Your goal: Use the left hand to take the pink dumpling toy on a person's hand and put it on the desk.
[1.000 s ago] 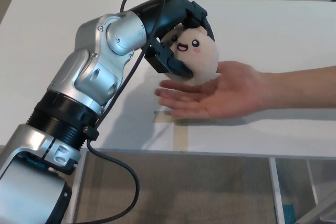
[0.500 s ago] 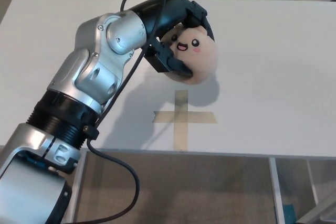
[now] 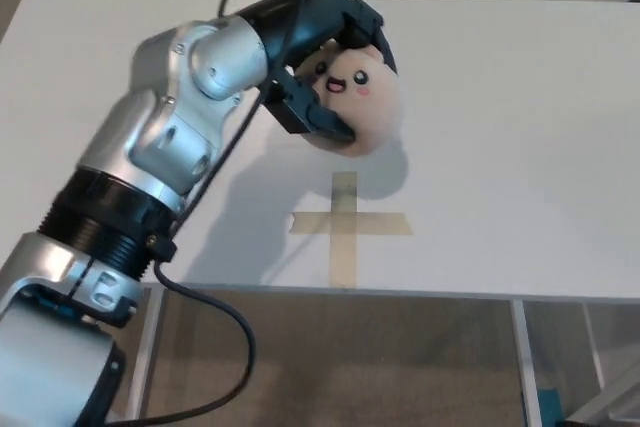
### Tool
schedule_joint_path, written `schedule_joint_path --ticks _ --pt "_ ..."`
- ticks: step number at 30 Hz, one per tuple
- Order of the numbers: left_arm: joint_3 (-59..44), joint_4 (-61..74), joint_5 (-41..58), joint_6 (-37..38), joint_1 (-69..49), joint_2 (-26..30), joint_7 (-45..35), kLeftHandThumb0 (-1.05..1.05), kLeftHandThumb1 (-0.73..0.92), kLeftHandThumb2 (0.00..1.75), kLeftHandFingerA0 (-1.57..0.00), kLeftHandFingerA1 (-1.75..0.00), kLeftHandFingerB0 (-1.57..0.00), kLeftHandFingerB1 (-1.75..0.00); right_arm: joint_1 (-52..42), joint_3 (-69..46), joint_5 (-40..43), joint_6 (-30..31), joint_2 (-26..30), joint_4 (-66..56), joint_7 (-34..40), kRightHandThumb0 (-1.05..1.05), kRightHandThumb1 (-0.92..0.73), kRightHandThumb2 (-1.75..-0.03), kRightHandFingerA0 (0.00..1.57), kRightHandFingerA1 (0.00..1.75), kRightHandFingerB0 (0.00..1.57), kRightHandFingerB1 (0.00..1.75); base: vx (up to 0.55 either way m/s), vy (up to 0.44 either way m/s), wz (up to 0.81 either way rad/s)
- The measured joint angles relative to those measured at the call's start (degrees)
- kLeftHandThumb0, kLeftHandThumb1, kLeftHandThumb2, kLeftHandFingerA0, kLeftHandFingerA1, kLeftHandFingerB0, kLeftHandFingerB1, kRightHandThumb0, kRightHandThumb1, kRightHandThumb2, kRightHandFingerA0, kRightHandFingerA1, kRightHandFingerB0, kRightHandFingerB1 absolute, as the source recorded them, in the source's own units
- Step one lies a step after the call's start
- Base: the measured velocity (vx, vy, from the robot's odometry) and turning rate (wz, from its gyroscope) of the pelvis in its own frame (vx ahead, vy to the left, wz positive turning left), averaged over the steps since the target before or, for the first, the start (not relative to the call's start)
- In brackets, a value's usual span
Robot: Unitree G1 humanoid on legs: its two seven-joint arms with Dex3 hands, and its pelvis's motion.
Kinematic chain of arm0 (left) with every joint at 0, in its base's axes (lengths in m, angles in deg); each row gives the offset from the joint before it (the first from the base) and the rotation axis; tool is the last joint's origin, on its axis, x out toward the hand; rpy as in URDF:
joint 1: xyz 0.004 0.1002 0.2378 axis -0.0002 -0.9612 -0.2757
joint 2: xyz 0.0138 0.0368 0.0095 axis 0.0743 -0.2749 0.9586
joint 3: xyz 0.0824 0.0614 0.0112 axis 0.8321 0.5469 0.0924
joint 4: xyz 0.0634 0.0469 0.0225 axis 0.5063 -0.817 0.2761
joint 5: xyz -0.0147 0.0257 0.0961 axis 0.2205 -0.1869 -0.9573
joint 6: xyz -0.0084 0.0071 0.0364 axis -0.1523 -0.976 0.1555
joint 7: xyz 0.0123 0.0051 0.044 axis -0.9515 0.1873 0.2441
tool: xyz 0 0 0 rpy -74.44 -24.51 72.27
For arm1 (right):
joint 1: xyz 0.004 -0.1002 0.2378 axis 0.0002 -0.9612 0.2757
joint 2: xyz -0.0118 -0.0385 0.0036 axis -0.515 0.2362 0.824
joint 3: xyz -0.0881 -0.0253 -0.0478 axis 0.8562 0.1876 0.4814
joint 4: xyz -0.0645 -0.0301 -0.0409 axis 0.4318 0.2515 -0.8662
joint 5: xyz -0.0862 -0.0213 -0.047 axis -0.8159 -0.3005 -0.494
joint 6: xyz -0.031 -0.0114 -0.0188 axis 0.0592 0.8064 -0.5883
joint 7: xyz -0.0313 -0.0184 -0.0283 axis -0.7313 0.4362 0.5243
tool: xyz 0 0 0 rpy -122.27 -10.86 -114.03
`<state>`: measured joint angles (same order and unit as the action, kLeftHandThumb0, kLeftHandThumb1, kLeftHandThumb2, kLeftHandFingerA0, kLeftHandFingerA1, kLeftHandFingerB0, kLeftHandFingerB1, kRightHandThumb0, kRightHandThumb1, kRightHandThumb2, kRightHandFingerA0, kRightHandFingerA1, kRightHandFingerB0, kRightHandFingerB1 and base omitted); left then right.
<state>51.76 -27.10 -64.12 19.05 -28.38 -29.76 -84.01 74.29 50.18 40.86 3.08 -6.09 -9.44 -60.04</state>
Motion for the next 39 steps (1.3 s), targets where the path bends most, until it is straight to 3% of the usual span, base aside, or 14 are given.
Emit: schedule_joint_path --ticks 9,10,16,19,22,25,26,27,29,30,32,35,38,39 --pt "-6.03 0.90 1.58 3.14 -1.09 9.76 -1.85 -0.18 0.80 0.63 -0.90 -0.96 -0.89 -0.67 0.04 0.02 0.00 0.06 0.42 0.11 0.02 -0.28 -0.65 -0.59 0.41 0.39 0.42 0.38 0.00 0.000 0.00" --pt "-6.23 0.94 1.65 3.29 -1.29 10.13 -1.91 -0.18 0.80 0.64 -0.92 -0.80 -0.88 -0.61 0.02 0.02 0.00 0.07 0.42 0.12 0.02 -0.29 -0.65 -0.59 0.41 0.38 0.41 0.38 0.00 0.000 0.00" --pt "-7.72 0.69 2.36 4.17 -4.18 13.20 -2.39 -0.17 0.82 0.64 -0.90 -0.83 -0.84 -0.72 -0.45 -0.07 0.03 0.15 0.41 0.12 0.02 -0.28 -0.65 -0.59 0.41 0.39 0.41 0.38 0.00 0.000 0.00" --pt "-7.77 -0.71 2.43 4.99 -5.70 14.61 -2.54 -0.17 0.81 0.64 -0.90 -0.87 -0.87 -0.62 -0.47 -0.02 0.01 0.18 0.40 0.12 0.07 -0.28 -0.65 -0.59 0.41 0.39 0.41 0.38 0.00 0.000 0.00" --pt "-7.43 -1.39 2.15 6.07 -7.27 15.18 -2.26 -0.17 0.81 0.64 -0.88 -0.96 -0.86 -0.57 -0.47 -0.17 0.07 0.19 0.39 0.11 0.07 -0.28 -0.65 -0.59 0.41 0.39 0.41 0.38 0.00 0.000 0.00" --pt "-7.35 -1.54 1.96 6.99 -9.41 15.24 -1.76 -0.18 0.81 0.64 -0.88 -0.95 -0.84 -0.54 -0.47 -0.27 0.08 0.19 0.35 0.11 0.07 -0.28 -0.65 -0.59 0.40 0.38 0.40 0.38 0.00 0.000 0.00" --pt "-7.34 -1.55 1.95 7.14 -9.91 15.24 -1.64 -0.17 0.81 0.64 -0.90 -0.71 -0.70 -0.46 -0.46 -0.28 0.08 0.19 0.35 0.11 0.06 -0.28 -0.65 -0.59 0.40 0.39 0.39 0.37 0.00 0.000 0.00" --pt "-7.32 -1.57 1.93 7.28 -10.50 15.22 -1.47 -0.18 0.80 0.64 -0.87 -0.58 -0.62 -0.43 -0.46 -0.30 0.08 0.20 0.35 0.11 0.07 -0.28 -0.65 -0.59 0.41 0.39 0.40 0.38 0.00 0.000 0.00" --pt "-7.28 -1.87 1.90 7.40 -11.58 14.96 -1.05 -0.18 0.80 0.64 -0.87 -0.58 -0.62 -0.43 -0.46 -0.40 0.09 0.20 0.34 0.11 0.07 -0.28 -0.65 -0.59 0.41 0.39 0.40 0.38 0.00 0.000 0.00" --pt "-7.21 -2.30 1.89 7.42 -12.27 14.65 -0.83 -0.18 0.81 0.64 -0.72 -0.49 -0.49 -0.39 -0.46 -0.44 0.09 0.20 0.34 0.11 0.07 -0.28 -0.65 -0.59 0.41 0.39 0.40 0.38 0.00 0.000 0.00" --pt "-7.01 -3.13 1.86 7.42 -13.24 14.11 -0.47 -0.19 0.81 0.64 -0.64 -0.46 -0.46 -0.38 -0.46 -0.46 0.09 0.20 0.34 0.11 0.07 -0.28 -0.65 -0.59 0.41 0.39 0.40 0.38 0.00 0.000 0.00" --pt "-6.54 -5.08 1.59 7.35 -13.97 13.15 0.29 -0.19 0.81 0.64 -0.71 -0.48 -0.55 -0.40 -0.41 -0.48 0.08 0.20 0.27 0.09 0.08 -0.29 -0.65 -0.59 0.41 0.39 0.41 0.38 0.00 0.000 0.00" --pt "-5.05 -8.05 0.72 7.19 -14.32 12.46 1.34 -0.18 0.81 0.64 -0.71 -0.48 -0.52 -0.40 -0.41 -0.51 0.09 0.22 0.22 0.09 0.09 -0.28 -0.65 -0.59 0.41 0.39 0.41 0.38 0.00 0.000 0.00" --pt "-4.99 -8.19 0.66 7.18 -14.34 12.41 1.45 -0.19 0.80 0.63 -0.75 -0.49 -0.60 -0.42 -0.41 -0.51 0.09 0.22 0.22 0.09 0.09 -0.28 -0.65 -0.59 0.41 0.39 0.41 0.38 0.00 0.000 0.00"
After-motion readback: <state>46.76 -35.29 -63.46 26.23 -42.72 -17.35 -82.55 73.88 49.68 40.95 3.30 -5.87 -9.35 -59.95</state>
